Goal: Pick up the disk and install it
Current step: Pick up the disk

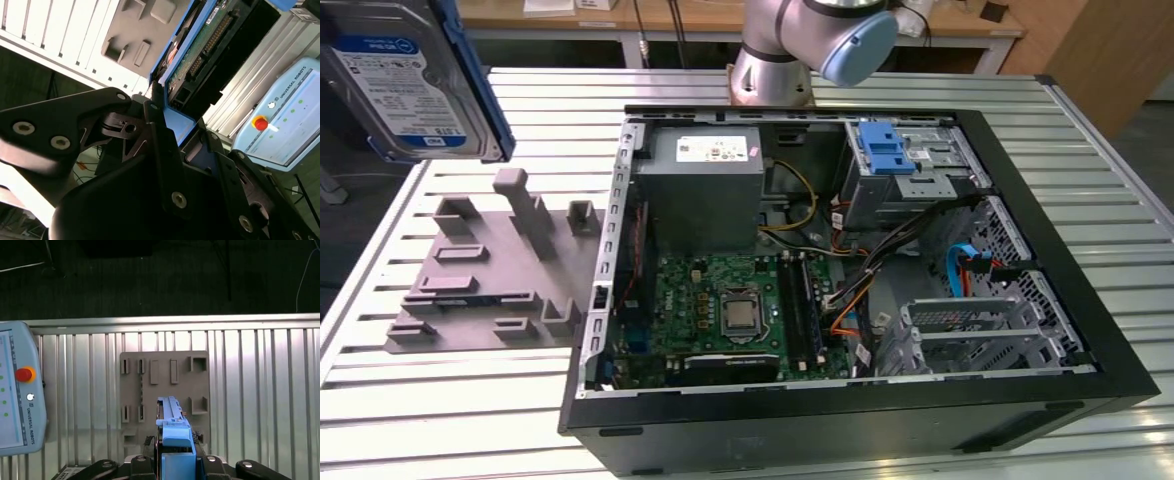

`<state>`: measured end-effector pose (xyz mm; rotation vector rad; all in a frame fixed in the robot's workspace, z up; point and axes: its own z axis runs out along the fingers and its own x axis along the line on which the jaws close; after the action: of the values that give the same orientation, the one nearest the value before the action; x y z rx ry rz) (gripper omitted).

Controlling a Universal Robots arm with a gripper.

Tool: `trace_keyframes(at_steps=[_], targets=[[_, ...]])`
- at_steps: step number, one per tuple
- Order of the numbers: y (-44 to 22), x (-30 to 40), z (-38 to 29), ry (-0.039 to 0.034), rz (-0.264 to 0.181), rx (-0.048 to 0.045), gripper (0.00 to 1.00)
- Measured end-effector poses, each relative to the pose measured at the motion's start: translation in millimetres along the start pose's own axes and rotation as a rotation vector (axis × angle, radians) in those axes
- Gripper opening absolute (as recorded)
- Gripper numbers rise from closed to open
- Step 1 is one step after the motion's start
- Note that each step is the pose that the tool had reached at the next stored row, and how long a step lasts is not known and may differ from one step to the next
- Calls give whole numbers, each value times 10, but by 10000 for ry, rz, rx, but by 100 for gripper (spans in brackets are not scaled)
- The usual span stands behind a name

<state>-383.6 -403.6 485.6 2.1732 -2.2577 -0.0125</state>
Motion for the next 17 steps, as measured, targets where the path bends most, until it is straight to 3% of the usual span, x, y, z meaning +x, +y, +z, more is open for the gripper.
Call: trace_keyframes(at_steps=[17], targets=[[-253,100,5,0,4,0,36]])
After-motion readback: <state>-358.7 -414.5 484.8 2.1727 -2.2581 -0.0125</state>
